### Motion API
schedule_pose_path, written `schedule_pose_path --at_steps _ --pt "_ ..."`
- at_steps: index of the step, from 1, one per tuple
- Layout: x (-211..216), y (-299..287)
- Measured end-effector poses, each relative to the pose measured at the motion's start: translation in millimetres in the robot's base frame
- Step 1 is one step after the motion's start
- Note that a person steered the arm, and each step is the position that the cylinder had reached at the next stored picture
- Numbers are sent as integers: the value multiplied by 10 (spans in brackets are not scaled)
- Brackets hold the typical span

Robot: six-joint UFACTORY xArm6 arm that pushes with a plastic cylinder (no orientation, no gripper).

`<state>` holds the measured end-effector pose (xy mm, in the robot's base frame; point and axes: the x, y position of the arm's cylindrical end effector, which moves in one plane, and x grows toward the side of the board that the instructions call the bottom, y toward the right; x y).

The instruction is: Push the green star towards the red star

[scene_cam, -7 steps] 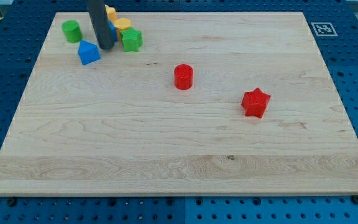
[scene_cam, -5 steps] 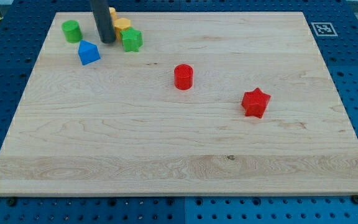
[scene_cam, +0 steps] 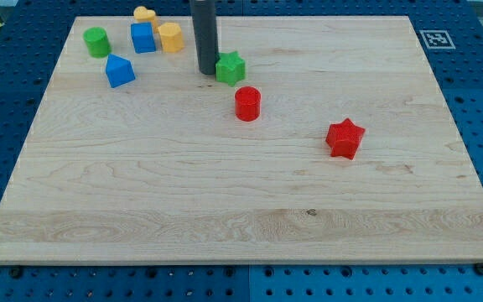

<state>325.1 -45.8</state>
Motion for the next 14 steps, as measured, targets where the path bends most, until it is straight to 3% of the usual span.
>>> schedule_pose_path --at_steps 2,4,6,8,11,14 --pt "-15 819" --pt "-190 1042" --pt "19 1113" --pt "36 1799" --pt "36 1668" --pt "360 1538"
